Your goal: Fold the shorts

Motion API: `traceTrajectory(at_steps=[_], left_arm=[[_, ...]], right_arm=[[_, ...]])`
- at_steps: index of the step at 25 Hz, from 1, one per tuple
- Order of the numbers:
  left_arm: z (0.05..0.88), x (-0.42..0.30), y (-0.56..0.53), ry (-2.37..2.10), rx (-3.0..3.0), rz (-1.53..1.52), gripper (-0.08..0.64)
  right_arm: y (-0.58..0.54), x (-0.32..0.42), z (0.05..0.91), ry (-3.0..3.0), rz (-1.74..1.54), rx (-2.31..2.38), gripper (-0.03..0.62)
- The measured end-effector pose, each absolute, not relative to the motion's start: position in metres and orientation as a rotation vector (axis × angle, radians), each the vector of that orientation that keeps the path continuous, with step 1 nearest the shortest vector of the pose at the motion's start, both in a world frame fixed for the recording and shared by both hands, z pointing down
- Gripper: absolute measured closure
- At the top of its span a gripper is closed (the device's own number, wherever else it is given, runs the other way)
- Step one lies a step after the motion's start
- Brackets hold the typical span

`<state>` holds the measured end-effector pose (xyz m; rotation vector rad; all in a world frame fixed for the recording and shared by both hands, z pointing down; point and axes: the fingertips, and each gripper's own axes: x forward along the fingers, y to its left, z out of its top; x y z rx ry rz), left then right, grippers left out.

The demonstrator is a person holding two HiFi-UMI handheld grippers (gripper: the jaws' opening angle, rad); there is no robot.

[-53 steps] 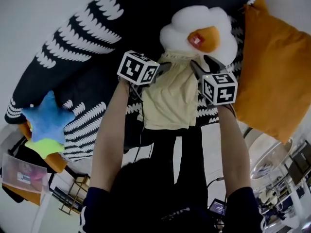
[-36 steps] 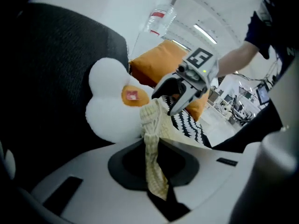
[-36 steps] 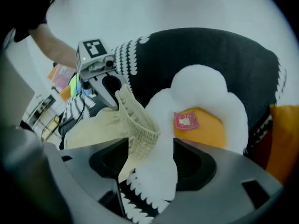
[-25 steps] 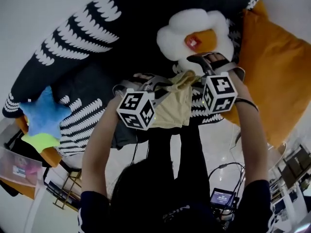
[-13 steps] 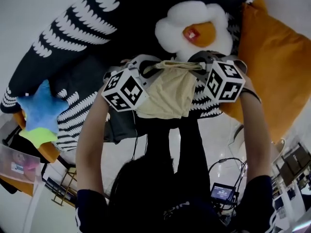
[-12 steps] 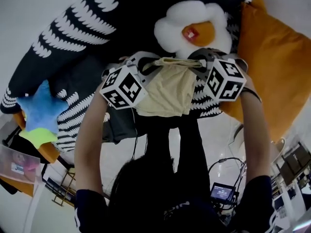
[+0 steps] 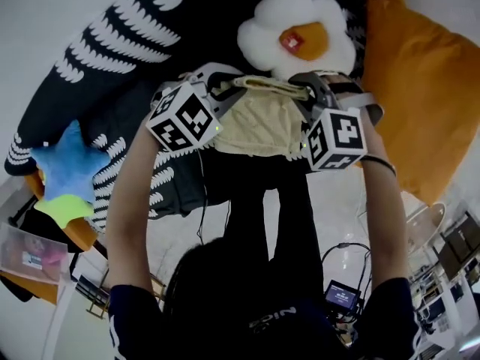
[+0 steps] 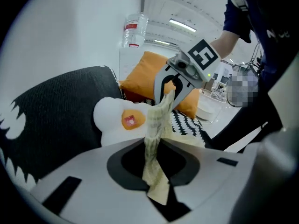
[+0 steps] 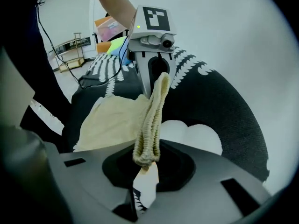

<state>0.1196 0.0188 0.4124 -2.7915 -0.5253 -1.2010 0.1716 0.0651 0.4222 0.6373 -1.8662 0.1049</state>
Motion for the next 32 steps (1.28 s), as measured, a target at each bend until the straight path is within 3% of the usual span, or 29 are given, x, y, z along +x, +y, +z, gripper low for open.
traceTrajectory(at_steps=[8,22,27,29,32], left_arm=[[0.427,0.045,0.079,-0.593,-2.611,-1.237,0.503],[0.542,-0.019,0.175,-0.882,-2.149,-1.428,0.487],[0.556,-0.022,0.185,-0.726,-2.360,-1.618,0.357],[0.552,-0.025,0.188,-0.635,-2.462,-1.665,0.311],[0.546,-0.028,0.192,-0.524,-2.573,-1.714,0.277]], right_arm=[[0.121,0.103,0.438,-1.810,0.121,0.749,0.534],[0.230,0.042,0.558,-1.645,0.125,0.646,0.522],[0.250,0.029,0.581,-1.656,0.242,0.622,0.422],[0.255,0.024,0.577,-1.672,0.259,0.610,0.313],[0.269,0.016,0.568,-1.699,0.273,0.636,0.232]])
